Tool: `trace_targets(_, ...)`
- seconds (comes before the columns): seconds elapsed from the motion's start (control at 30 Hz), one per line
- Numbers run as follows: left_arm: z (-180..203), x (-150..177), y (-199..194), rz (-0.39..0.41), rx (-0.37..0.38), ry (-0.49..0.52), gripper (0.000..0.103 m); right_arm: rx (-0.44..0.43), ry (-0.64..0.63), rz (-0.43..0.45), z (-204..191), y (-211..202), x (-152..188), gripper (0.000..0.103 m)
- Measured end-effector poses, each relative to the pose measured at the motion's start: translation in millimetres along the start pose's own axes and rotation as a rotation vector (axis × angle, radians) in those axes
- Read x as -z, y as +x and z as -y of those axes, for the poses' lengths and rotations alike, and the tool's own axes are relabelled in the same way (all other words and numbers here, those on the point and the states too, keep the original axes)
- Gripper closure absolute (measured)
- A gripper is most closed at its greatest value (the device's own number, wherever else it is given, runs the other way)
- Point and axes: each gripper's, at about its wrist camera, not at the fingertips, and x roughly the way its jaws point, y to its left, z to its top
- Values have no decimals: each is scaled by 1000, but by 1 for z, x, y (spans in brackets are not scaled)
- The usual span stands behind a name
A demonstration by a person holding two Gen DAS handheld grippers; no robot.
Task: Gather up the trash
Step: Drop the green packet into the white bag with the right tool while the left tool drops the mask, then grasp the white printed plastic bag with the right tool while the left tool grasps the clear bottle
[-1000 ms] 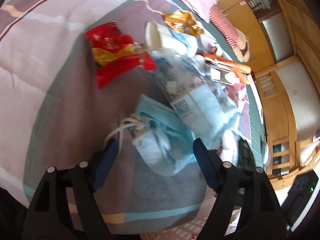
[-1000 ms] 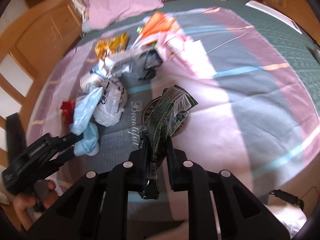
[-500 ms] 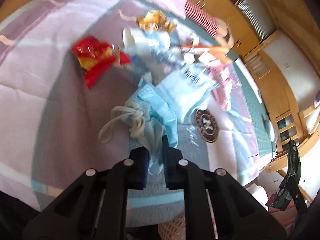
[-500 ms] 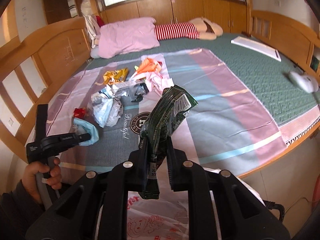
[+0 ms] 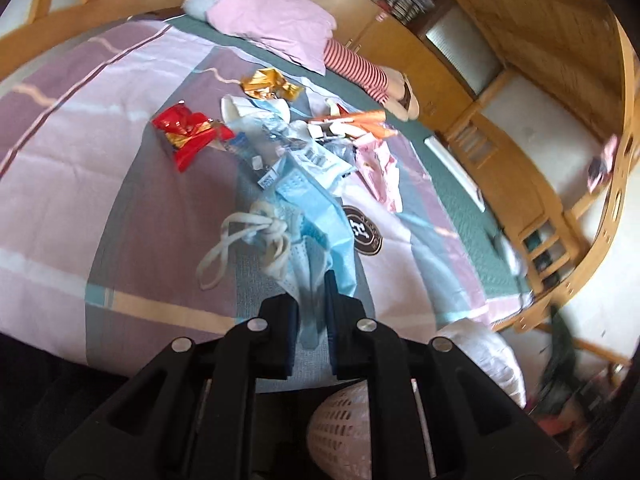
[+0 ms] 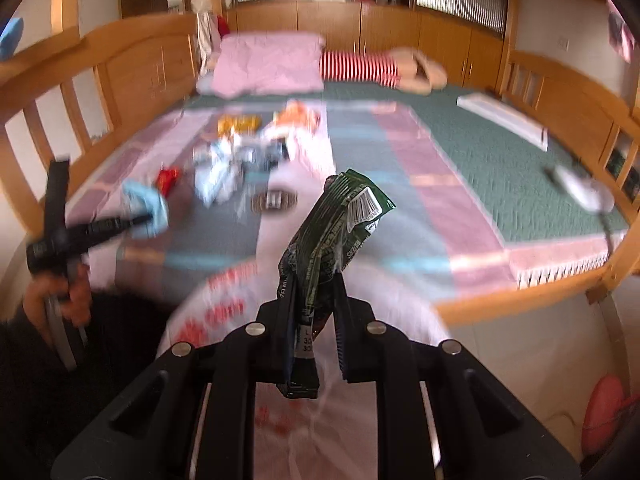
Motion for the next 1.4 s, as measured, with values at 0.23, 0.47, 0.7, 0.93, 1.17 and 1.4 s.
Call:
trace_targets(0.23, 21, 11, -9, 36, 15, 41, 90, -27, 171, 51, 31, -8, 5, 39)
trace_targets(0.47, 138, 60, -27, -56, 242, 412, 90, 96, 245, 269, 56, -62, -5, 36)
trace_targets(0.7, 201, 129, -11, -211, 335, 742, 39, 118, 315, 300, 86, -73, -5, 34)
trace_targets(0.93, 151, 84, -12, -57, 205, 472, 24, 118, 323, 285, 86, -68, 1, 33)
trace_targets(1.17, 87, 0, -20, 165, -376, 326, 24, 78, 267, 229, 62, -37, -22, 33)
trace_targets(1.4, -13, -57, -10, 176, -505, -10, 18, -105, 121, 149, -26, 40, -98, 34)
